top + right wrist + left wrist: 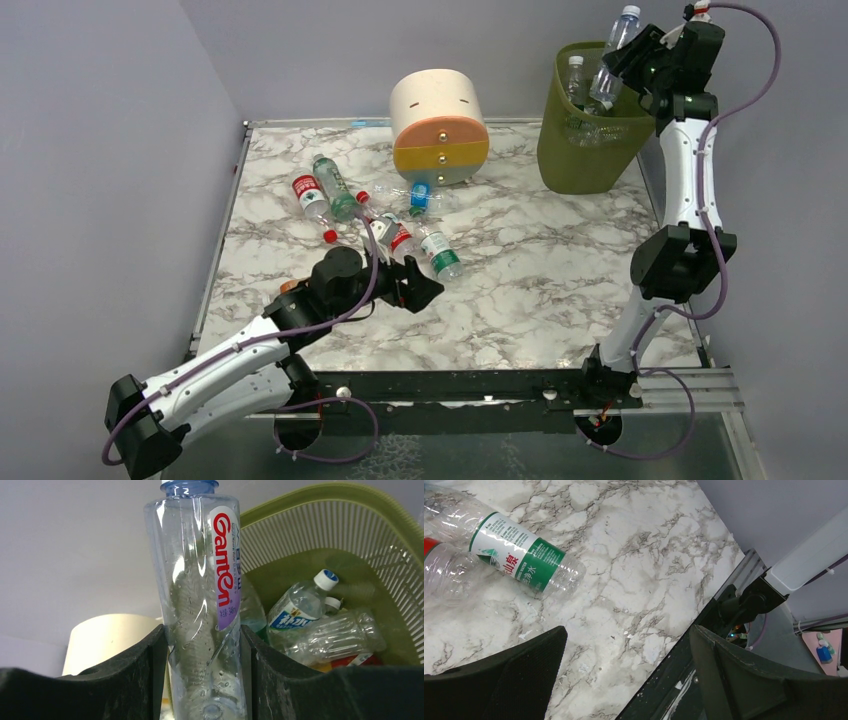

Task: Put the plastic bottles in the bin
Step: Place the plastic bottle in the trash bin, then pick up the plastic bottle at the center of the board.

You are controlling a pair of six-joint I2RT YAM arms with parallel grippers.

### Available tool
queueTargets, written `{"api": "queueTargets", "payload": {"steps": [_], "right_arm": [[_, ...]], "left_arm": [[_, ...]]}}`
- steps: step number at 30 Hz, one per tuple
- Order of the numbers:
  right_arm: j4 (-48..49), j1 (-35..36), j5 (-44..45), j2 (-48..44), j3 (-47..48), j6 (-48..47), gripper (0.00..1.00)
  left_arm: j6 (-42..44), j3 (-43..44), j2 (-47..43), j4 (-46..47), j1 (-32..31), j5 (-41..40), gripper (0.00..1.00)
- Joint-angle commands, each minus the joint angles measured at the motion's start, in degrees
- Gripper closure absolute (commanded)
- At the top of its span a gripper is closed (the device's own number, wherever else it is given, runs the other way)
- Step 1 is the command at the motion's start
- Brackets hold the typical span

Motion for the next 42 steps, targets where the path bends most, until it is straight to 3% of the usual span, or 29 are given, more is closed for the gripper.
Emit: {"api": "queueTargets", "payload": {"steps": [1, 5, 10, 12, 18, 23, 32, 38, 42], "right_arm": [[2.1, -2.6, -4.0, 2.8, 5.2, 2.5, 0.57], [-0.3, -3.3, -3.6, 5.3, 8.5, 2.4, 0.53], [-1.0, -3.5, -2.9, 5.2, 7.0, 2.6, 0.09], [-1.4, -3.5, -2.6, 4.7, 6.8, 2.5, 0.06], [0.2, -3.5, -5.4, -0.5, 2.9, 3.3, 0.05], [4.4, -0.7, -11.3, -8.2, -6.2, 4.5, 0.04], [4.8, 16.1, -9.7, -18.5, -19.9, -0.7, 0.05], [3.5, 25.5, -10.4, -21.8, -30.0, -5.3, 0.14], [2.6, 34.4, -4.0, -24.2, -39.4, -8.2, 0.15]], "left_arm": [[-0.4, 2.0, 1.4, 2.0, 0.1, 0.6, 0.01], [-0.4, 2.7, 2.9, 2.3, 0.1, 1.2, 0.01], [0.0, 3.3, 3.2, 2.2, 0.1, 1.2, 0.01], [0.2, 3.4, 3.0, 1.9, 0.1, 1.1, 0.01], [0.6, 4.0, 2.3, 0.2, 0.1, 0.7, 0.01], [0.4, 3.6, -0.4, -1.6, 0.1, -0.3, 0.01], [0.8, 4.9, -4.3, -4.9, 0.1, -2.1, 0.01], [1.2, 5.6, -5.1, -6.1, 0.1, -2.8, 0.01], [1.0, 5.6, -5.0, -6.0, 0.1, -2.7, 0.01]]}}
